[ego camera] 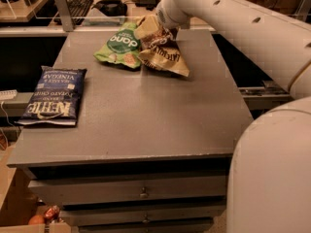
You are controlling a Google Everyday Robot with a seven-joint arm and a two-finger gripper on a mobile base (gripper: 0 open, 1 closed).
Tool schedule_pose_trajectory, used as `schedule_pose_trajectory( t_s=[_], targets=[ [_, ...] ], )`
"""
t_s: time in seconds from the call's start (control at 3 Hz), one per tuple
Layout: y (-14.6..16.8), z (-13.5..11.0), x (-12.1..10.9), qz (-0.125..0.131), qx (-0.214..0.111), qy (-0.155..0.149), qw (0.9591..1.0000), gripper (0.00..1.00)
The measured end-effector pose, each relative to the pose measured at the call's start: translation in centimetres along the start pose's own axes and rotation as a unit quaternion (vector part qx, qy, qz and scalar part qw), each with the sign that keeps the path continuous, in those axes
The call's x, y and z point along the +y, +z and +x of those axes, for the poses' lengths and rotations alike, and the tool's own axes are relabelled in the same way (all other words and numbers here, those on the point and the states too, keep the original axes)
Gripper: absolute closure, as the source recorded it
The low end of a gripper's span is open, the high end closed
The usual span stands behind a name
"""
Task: Move brown chip bag near green rice chip bag
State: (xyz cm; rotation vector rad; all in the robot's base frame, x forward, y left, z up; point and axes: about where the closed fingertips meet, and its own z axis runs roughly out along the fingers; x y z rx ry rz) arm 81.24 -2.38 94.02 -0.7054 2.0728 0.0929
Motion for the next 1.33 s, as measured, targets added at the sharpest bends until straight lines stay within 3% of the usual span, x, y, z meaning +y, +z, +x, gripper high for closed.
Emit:
schedule_pose_trajectory(
  t_s=[0.33,1.0,1.33],
  targets=[
    [-2.6,0.5,-0.6,-0.001,-0.019,-0.012,0.9997,0.00],
    [-14.3,2.3,-6.0,-0.021,-0.072,-0.027,0.9968,0.00],
    [-20.7,2.6,-8.6,-0.014,-0.076,-0.081,0.9937,0.00]
  ],
)
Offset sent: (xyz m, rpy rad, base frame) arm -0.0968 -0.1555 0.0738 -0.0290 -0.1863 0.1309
